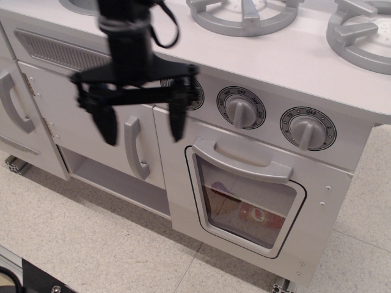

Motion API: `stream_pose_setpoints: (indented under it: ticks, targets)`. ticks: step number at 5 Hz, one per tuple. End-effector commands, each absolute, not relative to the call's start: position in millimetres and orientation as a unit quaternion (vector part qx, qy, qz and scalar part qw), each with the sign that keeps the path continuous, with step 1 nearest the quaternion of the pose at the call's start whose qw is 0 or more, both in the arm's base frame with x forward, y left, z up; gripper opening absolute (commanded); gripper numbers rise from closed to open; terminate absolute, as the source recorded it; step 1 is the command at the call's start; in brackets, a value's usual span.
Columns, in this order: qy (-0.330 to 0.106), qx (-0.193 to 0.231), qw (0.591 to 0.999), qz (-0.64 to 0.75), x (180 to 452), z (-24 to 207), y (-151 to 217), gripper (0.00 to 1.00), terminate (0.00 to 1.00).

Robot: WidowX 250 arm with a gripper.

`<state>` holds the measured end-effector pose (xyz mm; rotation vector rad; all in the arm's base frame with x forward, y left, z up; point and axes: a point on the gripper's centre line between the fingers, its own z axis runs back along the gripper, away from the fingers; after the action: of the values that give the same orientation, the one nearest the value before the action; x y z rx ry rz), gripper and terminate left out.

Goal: Open oven

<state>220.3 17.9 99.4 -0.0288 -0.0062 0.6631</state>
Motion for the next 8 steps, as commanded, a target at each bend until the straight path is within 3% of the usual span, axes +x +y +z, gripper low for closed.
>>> stream_pose_setpoints:
  ticks: [1, 3, 8]
  targets:
    - [-0.072, -0.055, 0.851, 0.518, 257.1, 64.3, 16.6, 1.0, 0.0]
    - [-0.047, -0.051, 0.801, 0.595, 272.6, 34.5, 9.4, 1.0, 0.0]
    - [-0.1, -0.17, 0.744, 0.638, 286.1, -0.2, 8.7, 1.0, 0.0]
